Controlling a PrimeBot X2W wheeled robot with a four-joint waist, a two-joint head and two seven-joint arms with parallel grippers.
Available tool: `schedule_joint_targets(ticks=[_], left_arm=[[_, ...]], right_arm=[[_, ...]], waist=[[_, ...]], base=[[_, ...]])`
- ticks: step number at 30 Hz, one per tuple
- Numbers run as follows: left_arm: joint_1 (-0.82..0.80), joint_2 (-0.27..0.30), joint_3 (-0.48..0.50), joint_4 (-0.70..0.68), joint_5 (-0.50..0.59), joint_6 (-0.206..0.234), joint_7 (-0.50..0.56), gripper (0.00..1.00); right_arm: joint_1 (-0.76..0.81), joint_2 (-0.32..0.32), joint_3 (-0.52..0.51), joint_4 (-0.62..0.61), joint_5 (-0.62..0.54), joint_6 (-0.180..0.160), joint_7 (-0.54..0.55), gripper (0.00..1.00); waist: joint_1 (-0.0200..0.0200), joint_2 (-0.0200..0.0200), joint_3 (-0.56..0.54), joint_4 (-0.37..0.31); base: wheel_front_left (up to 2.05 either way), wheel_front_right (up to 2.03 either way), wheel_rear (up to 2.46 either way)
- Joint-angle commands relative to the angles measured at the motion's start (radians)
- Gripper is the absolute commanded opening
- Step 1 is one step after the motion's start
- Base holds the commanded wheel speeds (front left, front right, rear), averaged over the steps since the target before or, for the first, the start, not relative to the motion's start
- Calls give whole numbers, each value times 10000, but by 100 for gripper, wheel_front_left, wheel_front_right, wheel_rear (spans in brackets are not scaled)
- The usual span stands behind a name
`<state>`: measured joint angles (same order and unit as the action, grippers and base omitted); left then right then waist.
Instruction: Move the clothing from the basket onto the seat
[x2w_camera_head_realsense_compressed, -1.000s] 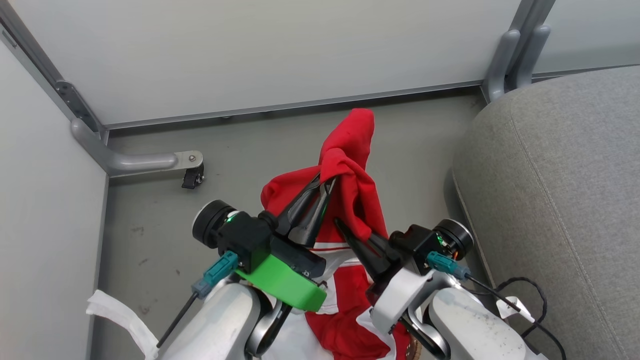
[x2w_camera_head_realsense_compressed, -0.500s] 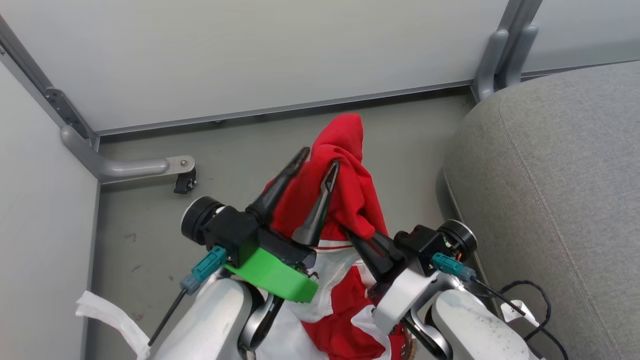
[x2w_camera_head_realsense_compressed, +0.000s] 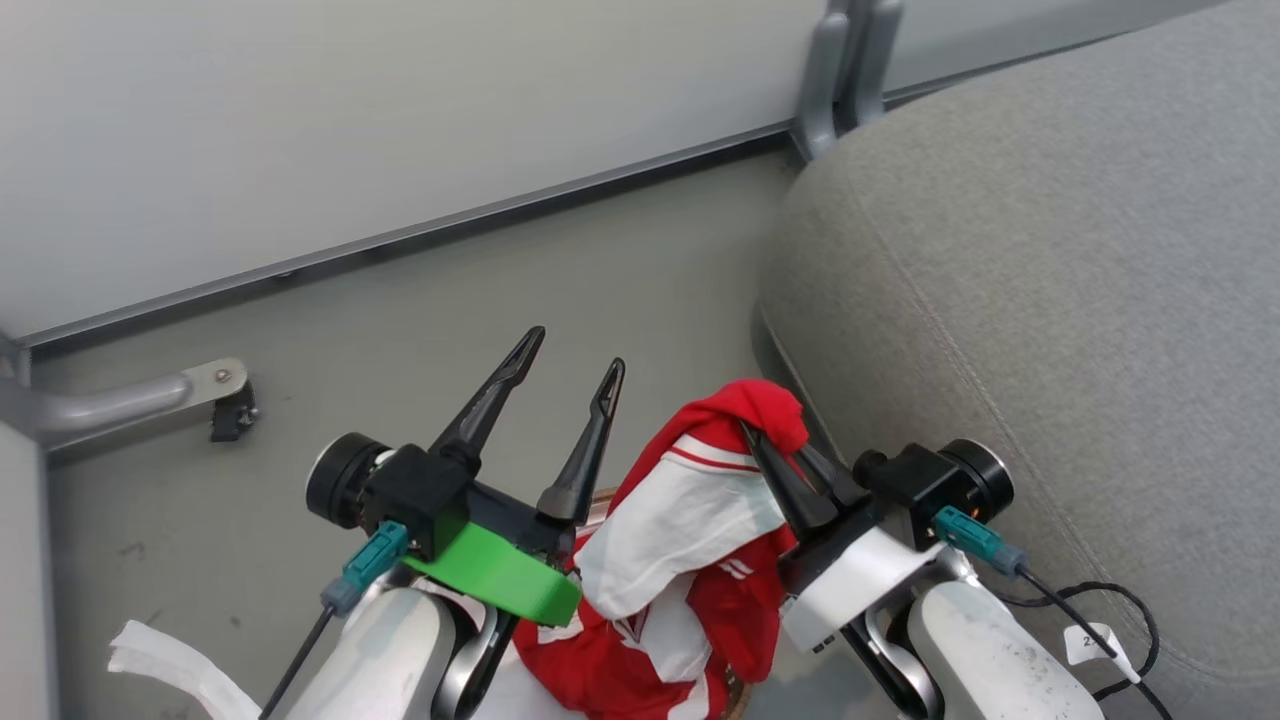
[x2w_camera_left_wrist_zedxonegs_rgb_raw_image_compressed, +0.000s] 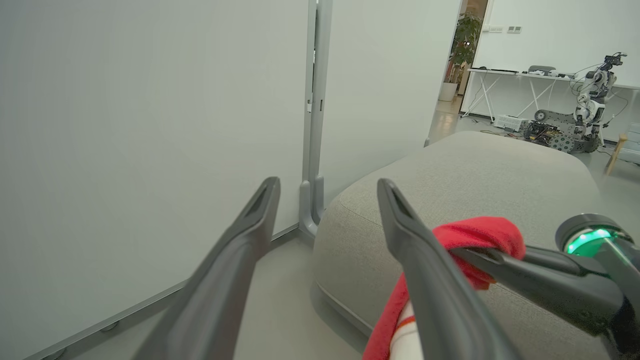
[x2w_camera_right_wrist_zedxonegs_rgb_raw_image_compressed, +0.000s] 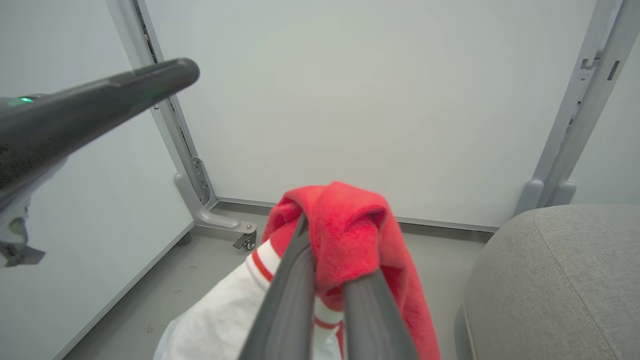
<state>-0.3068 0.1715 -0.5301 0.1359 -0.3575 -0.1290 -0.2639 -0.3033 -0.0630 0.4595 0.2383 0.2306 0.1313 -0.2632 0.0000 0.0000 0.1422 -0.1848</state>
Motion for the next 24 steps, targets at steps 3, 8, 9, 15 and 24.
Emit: schedule_joint_targets(ticks=[3,8,9,15,24], left_arm=[[248,99,231,-84,149,-33,-8,100],[414,209,208,-76,200,-33,-9,100],[418,237,149,-57,210,-33,-9,100],[76,578,-19,-190,292,-33,-9,100],[-528,1463,-386,-408,261,-33,-9,100]], right_arm=[[93,3,-298,-344,-150,-10,-25,0],[-338,-101,-831,-832,-118,-10,-24,0],[-483,-212,-936,-919,-169,-10,-25,0],[-2165,-1233,-1342,-1194,-593,-10,-25,0],[-5584,-3000,-2569,-726,-1356,-12,-24,0]], waist=[[0,0,565,-1797],[0,0,895,-2719],[0,0,969,-2822],[0,0,1828,-3221],[0,0,3515,-2737]], base=[[0,0,0],[0,0,0],[0,0,0],[0,0,0],[0,0,0]])
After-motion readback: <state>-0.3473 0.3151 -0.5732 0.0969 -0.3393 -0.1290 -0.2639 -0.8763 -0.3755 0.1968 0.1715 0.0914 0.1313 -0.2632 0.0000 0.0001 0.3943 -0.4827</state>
